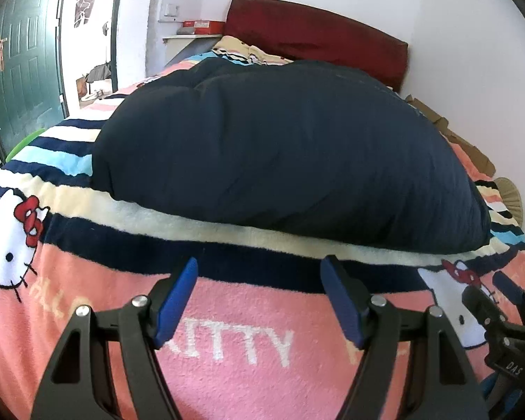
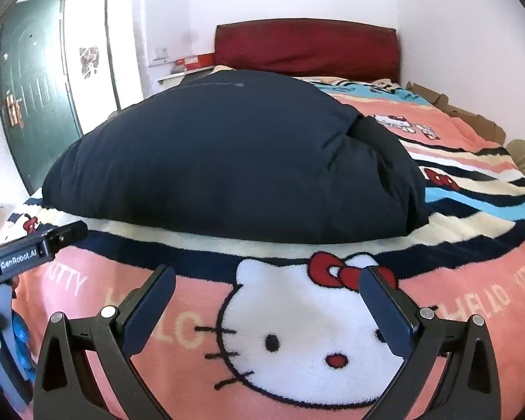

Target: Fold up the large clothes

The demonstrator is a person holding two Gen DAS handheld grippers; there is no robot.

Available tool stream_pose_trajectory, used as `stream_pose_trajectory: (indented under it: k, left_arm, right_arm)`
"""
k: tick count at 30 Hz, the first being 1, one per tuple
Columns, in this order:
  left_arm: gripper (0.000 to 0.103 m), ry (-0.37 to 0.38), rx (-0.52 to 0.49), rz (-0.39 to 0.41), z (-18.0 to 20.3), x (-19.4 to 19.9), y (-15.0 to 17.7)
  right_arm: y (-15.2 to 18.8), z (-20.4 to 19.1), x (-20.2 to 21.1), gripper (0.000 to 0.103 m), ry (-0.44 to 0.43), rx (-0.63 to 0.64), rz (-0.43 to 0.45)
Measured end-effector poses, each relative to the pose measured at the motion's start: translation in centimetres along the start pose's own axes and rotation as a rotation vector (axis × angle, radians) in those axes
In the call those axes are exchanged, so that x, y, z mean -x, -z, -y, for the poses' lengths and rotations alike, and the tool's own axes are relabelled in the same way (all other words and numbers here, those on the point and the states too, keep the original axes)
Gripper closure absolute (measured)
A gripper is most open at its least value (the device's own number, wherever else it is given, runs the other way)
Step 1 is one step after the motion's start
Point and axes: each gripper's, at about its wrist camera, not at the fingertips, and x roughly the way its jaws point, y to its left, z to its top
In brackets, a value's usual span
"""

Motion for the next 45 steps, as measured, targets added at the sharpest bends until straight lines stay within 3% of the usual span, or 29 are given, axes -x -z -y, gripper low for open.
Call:
stream_pose_trajectory:
  k: [6,27,45]
  left_arm:
    - [0.031,0.015,-0.010,0.016,0.1,0.4,0.0]
    - [0.031,-0.055,-0.085,0.076,1.1,1.8,0.2]
    - [0.031,-0.066,-0.119,0.105,1.5,2.4,0.4]
  right_arm:
    - [0.2,-0.1,0.3,0.001,0.011,-0.003,-0.003]
    - [0.4,0.0,0.9,0.001,0.027,0.004,0.026]
    - [0.5,-0.3,1.2,0.000,0.025,0.009,0.035]
